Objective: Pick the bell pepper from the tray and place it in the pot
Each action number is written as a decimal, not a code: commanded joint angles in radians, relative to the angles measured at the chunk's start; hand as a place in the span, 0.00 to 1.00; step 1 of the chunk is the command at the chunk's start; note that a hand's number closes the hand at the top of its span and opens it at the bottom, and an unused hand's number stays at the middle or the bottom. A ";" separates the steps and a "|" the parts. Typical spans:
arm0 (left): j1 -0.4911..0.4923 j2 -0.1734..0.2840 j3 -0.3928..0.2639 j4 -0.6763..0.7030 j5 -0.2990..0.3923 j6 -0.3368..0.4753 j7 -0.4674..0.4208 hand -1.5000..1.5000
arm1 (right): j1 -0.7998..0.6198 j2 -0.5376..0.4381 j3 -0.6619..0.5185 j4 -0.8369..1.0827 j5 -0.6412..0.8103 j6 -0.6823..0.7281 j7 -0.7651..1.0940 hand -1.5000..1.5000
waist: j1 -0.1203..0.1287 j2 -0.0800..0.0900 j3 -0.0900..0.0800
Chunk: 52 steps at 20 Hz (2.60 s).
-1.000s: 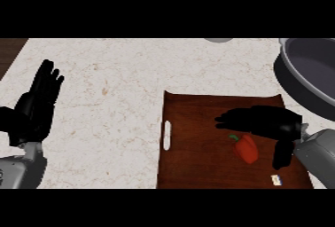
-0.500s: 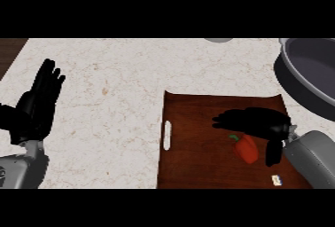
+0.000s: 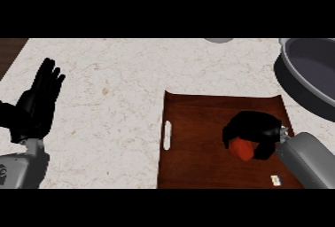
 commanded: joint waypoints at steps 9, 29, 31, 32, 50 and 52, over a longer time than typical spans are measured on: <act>0.033 0.019 0.066 -0.026 0.002 -0.018 0.030 0.50 | 0.347 -0.208 -0.058 -0.265 -0.016 -0.068 -0.141 1.00 | -0.063 -0.012 0.001; 0.055 0.008 0.051 -0.066 -0.026 -0.015 0.029 0.50 | 0.943 -0.439 -0.764 -0.524 -0.886 -0.208 -0.370 1.00 | -0.069 -0.008 0.000; 0.063 -0.002 0.064 -0.095 -0.010 -0.005 0.043 0.50 | 0.962 -0.422 -0.850 -0.510 -0.975 -0.204 -0.337 1.00 | -0.055 -0.008 0.001; 0.044 0.003 0.053 -0.090 -0.022 0.000 0.072 0.50 | 0.983 -0.416 -0.871 -0.528 -1.020 -0.180 -0.318 1.00 | -0.054 -0.007 0.001; -0.025 -0.053 0.013 0.023 -0.062 -0.043 -0.004 0.50 | 0.362 -0.524 -0.781 -0.011 -1.194 0.033 0.053 1.00 | 0.020 0.009 0.003; -0.020 -0.043 0.026 -0.025 -0.047 -0.047 0.028 0.50 | 0.244 -0.524 -0.759 0.136 -1.098 0.002 0.003 1.00 | 0.027 0.009 0.004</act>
